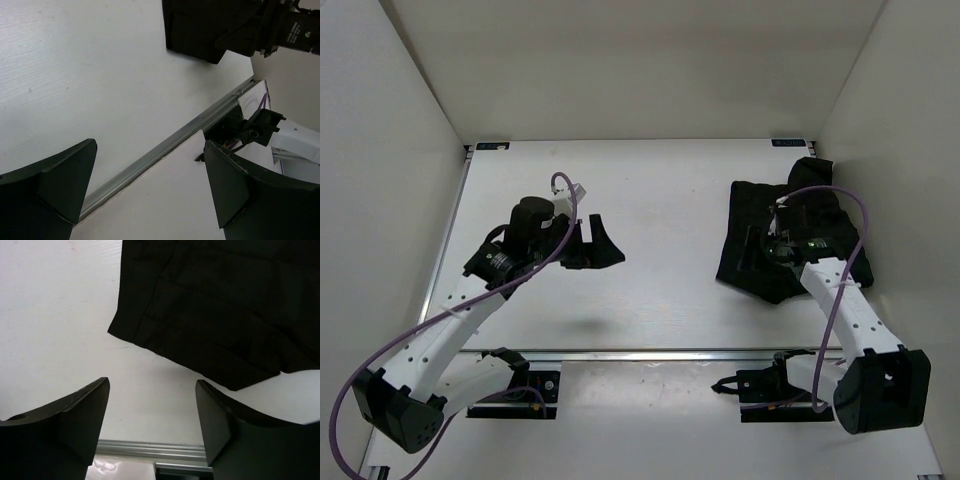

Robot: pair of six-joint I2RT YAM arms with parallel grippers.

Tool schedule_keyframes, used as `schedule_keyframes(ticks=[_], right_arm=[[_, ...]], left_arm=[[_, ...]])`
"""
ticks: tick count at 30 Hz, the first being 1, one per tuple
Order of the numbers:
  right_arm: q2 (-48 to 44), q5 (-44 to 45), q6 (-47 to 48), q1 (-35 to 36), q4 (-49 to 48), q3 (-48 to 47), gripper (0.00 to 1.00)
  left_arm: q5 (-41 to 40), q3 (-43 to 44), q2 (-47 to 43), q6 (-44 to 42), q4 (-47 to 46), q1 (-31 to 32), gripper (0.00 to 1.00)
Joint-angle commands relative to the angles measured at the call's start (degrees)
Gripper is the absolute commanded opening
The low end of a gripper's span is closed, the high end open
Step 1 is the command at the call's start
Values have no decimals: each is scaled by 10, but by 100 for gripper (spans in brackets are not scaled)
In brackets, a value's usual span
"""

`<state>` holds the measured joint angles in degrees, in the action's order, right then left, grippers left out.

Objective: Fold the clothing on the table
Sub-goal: Grab the skirt from the pile, then move the skirt to the center of the board

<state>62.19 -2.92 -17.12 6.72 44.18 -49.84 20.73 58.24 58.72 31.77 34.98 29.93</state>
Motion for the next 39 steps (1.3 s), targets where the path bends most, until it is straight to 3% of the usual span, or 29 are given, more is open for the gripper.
schedule_keyframes(ticks=[1, 8, 15, 17, 19, 20, 21, 22, 25, 26, 27, 32, 35, 39], right_arm=[[29, -1, -19, 2, -106, 18, 68], [167, 29, -29, 51, -128, -20, 66], [258, 77, -68, 77, -90, -49, 62], [293, 85, -75, 81, -74, -58, 45], [320, 90, -70, 86, -55, -74, 36], [332, 88, -67, 87, -50, -86, 23], [337, 85, -64, 87, -48, -91, 16], [342, 72, -62, 85, -45, -105, 0], [343, 49, -51, 67, -21, -165, 0], [335, 39, -28, 60, 4, -256, 0], [335, 37, -28, 55, 5, -257, 0], [350, -45, 62, 78, 37, -518, 0], [368, -67, 84, 132, 34, -590, 0], [382, -87, 101, 188, 33, -601, 0]], left_arm=[[-3, -21, -28, 4, 22, 0, 99], [2, -44, -48, 4, 20, -7, 98], [-8, -13, -13, -13, 24, -21, 99], [-12, 0, -3, -21, 31, -24, 99], [-12, 6, 8, -22, 34, -25, 99], [-10, 9, 14, -24, 34, -27, 99], [-9, 11, 17, -24, 36, -27, 98], [-11, 13, 20, -29, 33, -28, 99], [-10, 23, 32, -30, 36, -38, 99], [-13, 33, 39, -35, 38, -39, 99], [-13, 35, 39, -35, 38, -39, 99], [-26, 58, 58, -45, 42, -51, 99], [-36, 78, 65, -51, 66, -79, 98], [-78, 133, 68, -56, 92, -95, 99]])
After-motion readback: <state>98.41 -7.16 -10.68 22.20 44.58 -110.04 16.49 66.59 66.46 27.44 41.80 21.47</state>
